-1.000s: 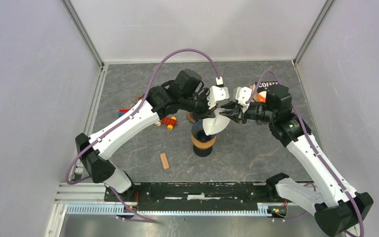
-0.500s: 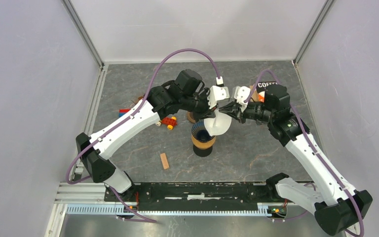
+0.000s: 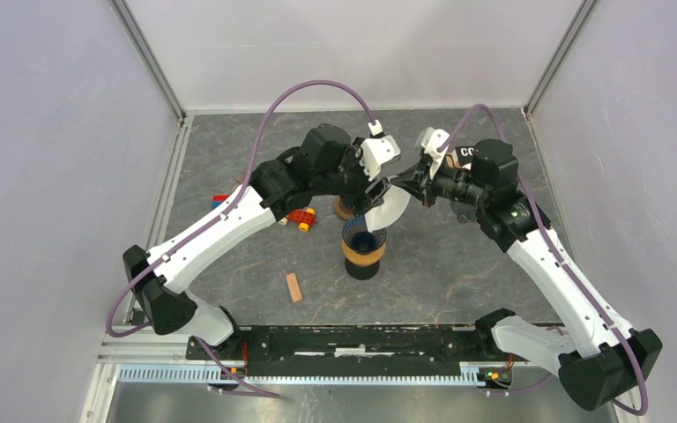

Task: Place the coffee filter in the dripper
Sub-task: Pick up the coffee filter from the coffee filter holder.

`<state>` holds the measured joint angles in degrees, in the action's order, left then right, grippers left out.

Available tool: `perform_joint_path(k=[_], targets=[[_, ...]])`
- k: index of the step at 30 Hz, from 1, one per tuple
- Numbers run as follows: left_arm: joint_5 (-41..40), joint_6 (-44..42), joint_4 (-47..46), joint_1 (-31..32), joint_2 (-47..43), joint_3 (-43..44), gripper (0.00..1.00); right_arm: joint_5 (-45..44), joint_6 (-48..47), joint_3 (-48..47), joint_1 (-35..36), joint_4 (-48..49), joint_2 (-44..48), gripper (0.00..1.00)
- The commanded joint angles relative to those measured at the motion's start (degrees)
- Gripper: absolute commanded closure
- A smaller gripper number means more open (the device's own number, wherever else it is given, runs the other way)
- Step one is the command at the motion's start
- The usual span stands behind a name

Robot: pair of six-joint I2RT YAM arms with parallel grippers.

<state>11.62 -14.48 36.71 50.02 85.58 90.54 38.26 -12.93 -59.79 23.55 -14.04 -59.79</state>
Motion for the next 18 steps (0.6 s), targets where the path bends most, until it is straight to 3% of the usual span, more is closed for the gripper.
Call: perform_joint_path(k=[1, 8, 18], targets=[[-9.5, 6.5, -4.3, 0.2, -2.1, 0.1, 0.26, -3.5, 6.1, -5.1, 0.2, 3.5, -1.7, 1.00], [-13.2, 8.7, -5.9, 0.0, -1.5, -0.5, 0.30, -5.6, 9.5, -5.5, 0.1, 4.3, -2.7, 1.00], [-16.2, 10.6, -9.3, 0.0, 2.3, 1.2, 0.44, -8.3, 11.3, -4.5, 0.2, 4.5, -2.6, 1.00]])
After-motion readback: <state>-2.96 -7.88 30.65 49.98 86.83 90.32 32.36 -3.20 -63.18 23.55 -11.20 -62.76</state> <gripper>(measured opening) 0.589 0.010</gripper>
